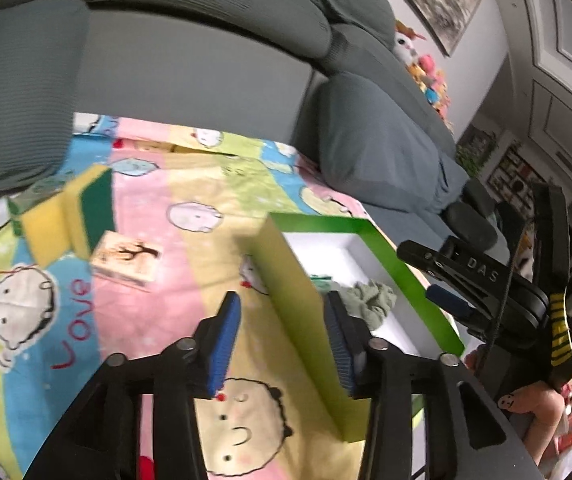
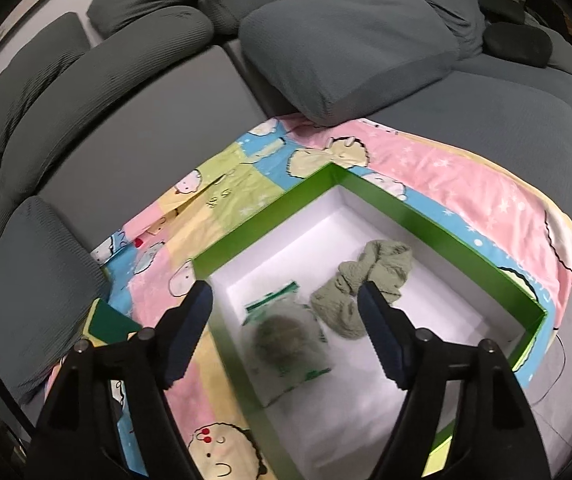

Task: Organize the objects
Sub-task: 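Move the left gripper back toward the tissue pack on the sheet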

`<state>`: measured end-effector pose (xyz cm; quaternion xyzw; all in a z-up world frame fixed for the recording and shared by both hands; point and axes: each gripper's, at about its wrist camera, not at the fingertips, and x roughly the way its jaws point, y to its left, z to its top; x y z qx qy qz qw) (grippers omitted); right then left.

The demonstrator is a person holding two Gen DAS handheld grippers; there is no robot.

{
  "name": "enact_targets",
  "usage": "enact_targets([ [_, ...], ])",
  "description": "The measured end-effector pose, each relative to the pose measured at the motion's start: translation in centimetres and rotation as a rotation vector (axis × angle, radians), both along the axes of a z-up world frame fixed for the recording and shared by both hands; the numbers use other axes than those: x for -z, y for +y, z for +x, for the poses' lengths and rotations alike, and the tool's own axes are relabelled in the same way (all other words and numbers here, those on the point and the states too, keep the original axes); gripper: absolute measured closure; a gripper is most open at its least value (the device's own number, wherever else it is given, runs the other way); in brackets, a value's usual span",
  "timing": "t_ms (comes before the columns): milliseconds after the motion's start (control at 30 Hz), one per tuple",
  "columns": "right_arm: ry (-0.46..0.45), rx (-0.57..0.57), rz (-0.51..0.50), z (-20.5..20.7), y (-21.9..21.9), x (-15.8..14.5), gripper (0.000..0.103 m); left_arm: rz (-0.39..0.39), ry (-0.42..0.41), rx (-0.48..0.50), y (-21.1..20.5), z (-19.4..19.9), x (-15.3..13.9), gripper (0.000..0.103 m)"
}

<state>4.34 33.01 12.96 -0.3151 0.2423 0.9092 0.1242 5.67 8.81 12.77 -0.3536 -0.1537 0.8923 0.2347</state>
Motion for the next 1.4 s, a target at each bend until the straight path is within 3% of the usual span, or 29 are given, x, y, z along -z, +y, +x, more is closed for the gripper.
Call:
enact_targets([
  [100,0.017,-0.024,0.015,-0.3,-1.1,-0.2,0.023,-0.003,-0.003,-0.039,-1.6,0.0,0.1,0.044],
  [300,0.059,-0.106,0.028,-0.9,-3.8,-0.8,0.015,-0.048,-0.022,-0.140,-4.5,0.0,0.4,0.038],
  [400,0.059,-0.145,0.041,-1.3,-5.4,-0.9,0.013,-0.064,-0.048,-0.197,-6.0,-0.2,0.8,0.026],
  [667,0.021,-0.227,0.087,-2.7,-8.7,0.0,0.011,-0.149,-0.081,-0.299,-9.0,-0.4,1.6,0.025],
  [1067,-0.018,-0.293,0.143,-3.8,-12.4,0.8,0.011,-0.125,-0.124,-0.360,-11.5,-0.5,2.2,0.024],
  [1400,-0.022,-0.373,0.088,-4.9,-15.0,1.7,0.011,-0.092,-0.140,-0.378,-13.6,-0.5,2.4,0.019],
])
